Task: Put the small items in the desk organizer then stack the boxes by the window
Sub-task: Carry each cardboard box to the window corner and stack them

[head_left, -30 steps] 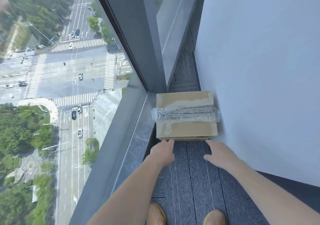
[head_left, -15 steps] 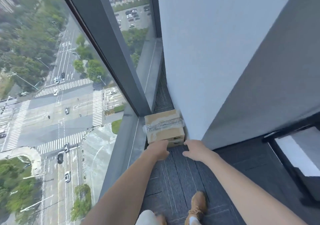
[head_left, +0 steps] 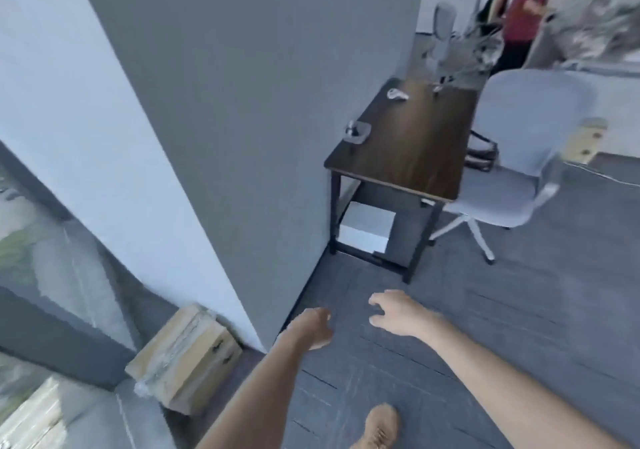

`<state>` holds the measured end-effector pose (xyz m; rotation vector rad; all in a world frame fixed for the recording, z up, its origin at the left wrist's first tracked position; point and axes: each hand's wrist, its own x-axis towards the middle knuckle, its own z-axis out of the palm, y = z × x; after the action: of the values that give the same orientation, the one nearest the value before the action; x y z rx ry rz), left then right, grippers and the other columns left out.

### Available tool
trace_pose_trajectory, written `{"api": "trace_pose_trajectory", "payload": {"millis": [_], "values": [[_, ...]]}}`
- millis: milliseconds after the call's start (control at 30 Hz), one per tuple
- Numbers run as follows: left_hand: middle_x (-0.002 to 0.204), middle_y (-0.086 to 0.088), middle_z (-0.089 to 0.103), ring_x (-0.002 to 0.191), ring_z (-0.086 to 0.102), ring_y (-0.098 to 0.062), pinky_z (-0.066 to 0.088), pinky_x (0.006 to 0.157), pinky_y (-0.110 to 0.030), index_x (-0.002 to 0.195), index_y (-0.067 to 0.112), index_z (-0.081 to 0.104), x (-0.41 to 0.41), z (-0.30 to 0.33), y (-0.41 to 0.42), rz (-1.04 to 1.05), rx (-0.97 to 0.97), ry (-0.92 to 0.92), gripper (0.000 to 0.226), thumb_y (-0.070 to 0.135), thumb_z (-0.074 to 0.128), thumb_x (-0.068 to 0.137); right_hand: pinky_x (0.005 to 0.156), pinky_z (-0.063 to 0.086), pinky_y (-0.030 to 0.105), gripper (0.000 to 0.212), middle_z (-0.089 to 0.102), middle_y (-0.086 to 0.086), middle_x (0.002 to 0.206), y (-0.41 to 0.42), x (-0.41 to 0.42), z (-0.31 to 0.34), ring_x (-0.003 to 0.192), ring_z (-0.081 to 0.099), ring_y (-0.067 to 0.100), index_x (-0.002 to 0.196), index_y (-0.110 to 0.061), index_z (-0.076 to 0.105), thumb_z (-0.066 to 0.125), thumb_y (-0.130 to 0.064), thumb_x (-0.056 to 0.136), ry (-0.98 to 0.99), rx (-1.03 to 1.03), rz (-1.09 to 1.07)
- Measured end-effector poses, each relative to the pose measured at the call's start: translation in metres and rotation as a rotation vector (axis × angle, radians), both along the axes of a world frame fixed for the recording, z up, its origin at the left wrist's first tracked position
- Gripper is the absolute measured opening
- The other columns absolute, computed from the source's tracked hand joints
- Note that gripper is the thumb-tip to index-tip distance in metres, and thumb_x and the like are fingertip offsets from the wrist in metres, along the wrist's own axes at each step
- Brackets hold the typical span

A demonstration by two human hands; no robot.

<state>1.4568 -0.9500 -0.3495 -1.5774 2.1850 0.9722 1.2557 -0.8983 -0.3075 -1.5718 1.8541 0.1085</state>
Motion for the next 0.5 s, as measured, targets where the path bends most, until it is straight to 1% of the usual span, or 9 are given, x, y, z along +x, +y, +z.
{"api": "trace_pose_trajectory", "payload": {"millis": [67, 133, 200, 233, 300, 333, 400, 433, 500], "values": [[0.142, -0.008, 0.055, 0.126, 0.055, -0.027, 0.047, 0.099, -0.033, 0.141, 0.018, 0.050, -0.048, 0.007, 0.022, -0.071, 0.014, 0.039, 0.046, 0.026, 0.050, 0.096, 0.105, 0.036, 0.033, 0.054, 0.039, 0.004, 0.153, 0.046, -0.050, 0.011, 0.141, 0.036, 0.020, 0.147, -0.019, 0.042, 0.053, -0.035, 0.097, 0.046, 0.016, -0.108], [0.141, -0.007, 0.054, 0.120, 0.059, -0.025, 0.049, 0.090, -0.032, 0.143, 0.019, 0.047, -0.095, 0.019, 0.045, -0.148, 0.027, 0.077, 0.047, 0.023, 0.048, 0.097, 0.103, 0.039, 0.033, 0.055, 0.040, 0.002, 0.153, 0.092, -0.092, 0.020, 0.136, 0.043, 0.020, 0.147, -0.021, 0.043, 0.053, -0.038, 0.096, 0.081, 0.028, -0.220], [0.139, -0.008, 0.055, 0.110, 0.062, -0.023, 0.048, 0.080, -0.030, 0.145, 0.018, 0.045, -0.140, 0.030, 0.071, -0.240, 0.049, 0.101, 0.047, 0.021, 0.046, 0.098, 0.103, 0.038, 0.032, 0.054, 0.040, 0.003, 0.153, 0.138, -0.127, 0.025, 0.136, 0.044, 0.020, 0.147, -0.020, 0.044, 0.052, -0.039, 0.097, 0.084, 0.041, -0.335], [0.140, -0.009, 0.054, 0.108, 0.062, -0.023, 0.047, 0.079, -0.030, 0.146, 0.018, 0.044, -0.160, 0.034, 0.084, -0.286, 0.056, 0.112, 0.048, 0.020, 0.045, 0.098, 0.103, 0.038, 0.032, 0.054, 0.039, 0.004, 0.153, 0.160, -0.143, 0.025, 0.136, 0.044, 0.021, 0.147, -0.019, 0.044, 0.052, -0.039, 0.098, 0.081, 0.048, -0.392], [0.141, -0.008, 0.053, 0.112, 0.060, -0.024, 0.050, 0.086, -0.033, 0.146, 0.020, 0.043, -0.197, 0.044, 0.112, -0.366, 0.066, 0.115, 0.049, 0.021, 0.045, 0.097, 0.103, 0.041, 0.032, 0.054, 0.042, 0.006, 0.151, 0.204, -0.172, 0.025, 0.133, 0.047, 0.022, 0.146, -0.017, 0.045, 0.052, -0.039, 0.098, 0.066, 0.062, -0.489], [0.141, -0.007, 0.053, 0.111, 0.059, -0.023, 0.050, 0.089, -0.034, 0.146, 0.021, 0.043, -0.214, 0.046, 0.124, -0.399, 0.074, 0.109, 0.051, 0.021, 0.045, 0.096, 0.103, 0.042, 0.033, 0.054, 0.044, 0.006, 0.150, 0.226, -0.186, 0.026, 0.130, 0.050, 0.022, 0.145, -0.017, 0.046, 0.053, -0.040, 0.097, 0.053, 0.066, -0.531], [0.140, -0.005, 0.053, 0.106, 0.057, -0.021, 0.049, 0.087, -0.032, 0.145, 0.024, 0.043, -0.248, 0.049, 0.149, -0.465, 0.082, 0.087, 0.051, 0.022, 0.045, 0.094, 0.101, 0.044, 0.032, 0.053, 0.048, 0.006, 0.147, 0.269, -0.214, 0.025, 0.125, 0.054, 0.021, 0.144, -0.017, 0.047, 0.055, -0.040, 0.097, 0.027, 0.074, -0.614], [0.141, -0.005, 0.052, 0.109, 0.057, -0.022, 0.048, 0.089, -0.032, 0.145, 0.024, 0.043, -0.268, 0.050, 0.161, -0.510, 0.075, 0.072, 0.051, 0.022, 0.046, 0.094, 0.100, 0.044, 0.032, 0.053, 0.047, 0.006, 0.147, 0.292, -0.228, 0.026, 0.125, 0.054, 0.021, 0.144, -0.017, 0.047, 0.055, -0.040, 0.097, 0.019, 0.081, -0.658], [0.146, -0.005, 0.048, 0.126, 0.052, -0.026, 0.045, 0.100, -0.035, 0.146, 0.023, 0.042, -0.312, 0.052, 0.188, -0.618, 0.054, 0.034, 0.050, 0.023, 0.047, 0.096, 0.100, 0.044, 0.031, 0.052, 0.047, 0.006, 0.146, 0.342, -0.258, 0.026, 0.126, 0.053, 0.022, 0.143, -0.017, 0.048, 0.055, -0.040, 0.097, 0.013, 0.087, -0.756]]}}
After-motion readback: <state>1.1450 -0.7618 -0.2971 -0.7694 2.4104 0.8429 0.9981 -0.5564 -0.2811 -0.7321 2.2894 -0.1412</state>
